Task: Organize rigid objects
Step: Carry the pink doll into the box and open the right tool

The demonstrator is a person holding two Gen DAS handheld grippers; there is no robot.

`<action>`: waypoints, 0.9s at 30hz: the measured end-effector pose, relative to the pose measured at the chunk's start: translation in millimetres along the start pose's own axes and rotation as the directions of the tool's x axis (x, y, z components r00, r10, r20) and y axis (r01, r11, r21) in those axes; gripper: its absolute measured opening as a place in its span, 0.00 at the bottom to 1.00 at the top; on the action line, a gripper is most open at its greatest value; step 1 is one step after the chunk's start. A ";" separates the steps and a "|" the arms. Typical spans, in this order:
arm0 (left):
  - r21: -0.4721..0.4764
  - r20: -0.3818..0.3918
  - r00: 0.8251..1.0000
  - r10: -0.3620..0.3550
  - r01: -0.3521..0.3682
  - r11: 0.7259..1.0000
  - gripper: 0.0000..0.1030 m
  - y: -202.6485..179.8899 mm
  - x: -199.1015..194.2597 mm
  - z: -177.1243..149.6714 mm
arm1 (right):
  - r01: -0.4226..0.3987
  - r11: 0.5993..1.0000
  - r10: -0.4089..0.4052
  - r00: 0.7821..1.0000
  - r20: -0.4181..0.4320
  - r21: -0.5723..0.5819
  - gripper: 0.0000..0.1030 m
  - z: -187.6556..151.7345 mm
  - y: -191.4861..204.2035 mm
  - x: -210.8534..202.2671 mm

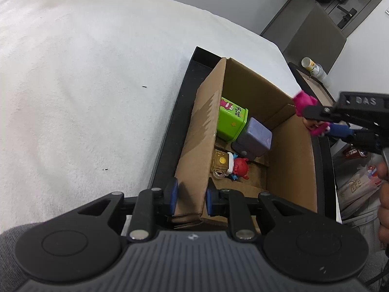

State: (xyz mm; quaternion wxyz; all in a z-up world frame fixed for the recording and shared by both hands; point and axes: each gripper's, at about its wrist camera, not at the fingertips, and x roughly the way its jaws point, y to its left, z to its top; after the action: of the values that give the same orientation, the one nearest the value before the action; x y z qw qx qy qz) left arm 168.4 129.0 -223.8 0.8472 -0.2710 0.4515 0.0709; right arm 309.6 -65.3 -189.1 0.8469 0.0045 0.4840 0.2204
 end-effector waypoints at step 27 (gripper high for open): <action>-0.020 -0.006 1.000 -0.031 0.031 0.999 0.23 7.3 6.2 3.4 | 0.048 0.999 -0.048 0.999 0.015 -0.002 0.50 1.8 9.0 -0.2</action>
State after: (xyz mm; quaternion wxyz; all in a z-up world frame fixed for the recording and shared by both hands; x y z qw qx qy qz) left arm 171.8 136.2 -230.1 0.8439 -0.2865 0.4494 0.0614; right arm 307.6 -56.8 -186.0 0.8554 -0.0066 0.4775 0.2007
